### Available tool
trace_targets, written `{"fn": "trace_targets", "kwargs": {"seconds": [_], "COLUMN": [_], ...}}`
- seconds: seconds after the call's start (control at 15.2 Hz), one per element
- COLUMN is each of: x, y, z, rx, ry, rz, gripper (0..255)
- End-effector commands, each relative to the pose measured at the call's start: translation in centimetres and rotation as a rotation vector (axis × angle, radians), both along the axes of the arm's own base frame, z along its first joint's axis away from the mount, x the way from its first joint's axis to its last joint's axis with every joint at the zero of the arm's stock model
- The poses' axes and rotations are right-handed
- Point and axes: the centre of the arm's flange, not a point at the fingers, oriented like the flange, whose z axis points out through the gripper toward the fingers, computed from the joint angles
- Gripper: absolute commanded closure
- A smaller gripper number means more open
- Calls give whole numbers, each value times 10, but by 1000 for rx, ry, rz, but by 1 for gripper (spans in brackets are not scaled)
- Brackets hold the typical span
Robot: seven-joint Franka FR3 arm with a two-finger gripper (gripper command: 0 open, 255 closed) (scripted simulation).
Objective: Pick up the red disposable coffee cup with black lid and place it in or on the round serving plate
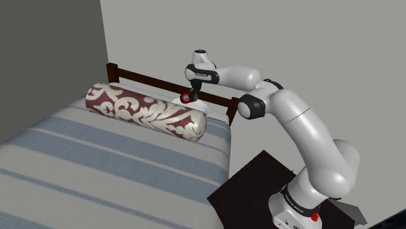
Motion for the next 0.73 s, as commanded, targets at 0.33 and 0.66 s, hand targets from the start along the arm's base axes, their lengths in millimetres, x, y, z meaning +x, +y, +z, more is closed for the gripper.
{"fn": "trace_targets", "kwargs": {"seconds": [0.33, 0.66], "x": [-1, -58], "y": [0, 18], "z": [34, 32], "rx": [0, 0], "ry": [0, 0], "rz": [0, 0], "gripper": [255, 255]}}
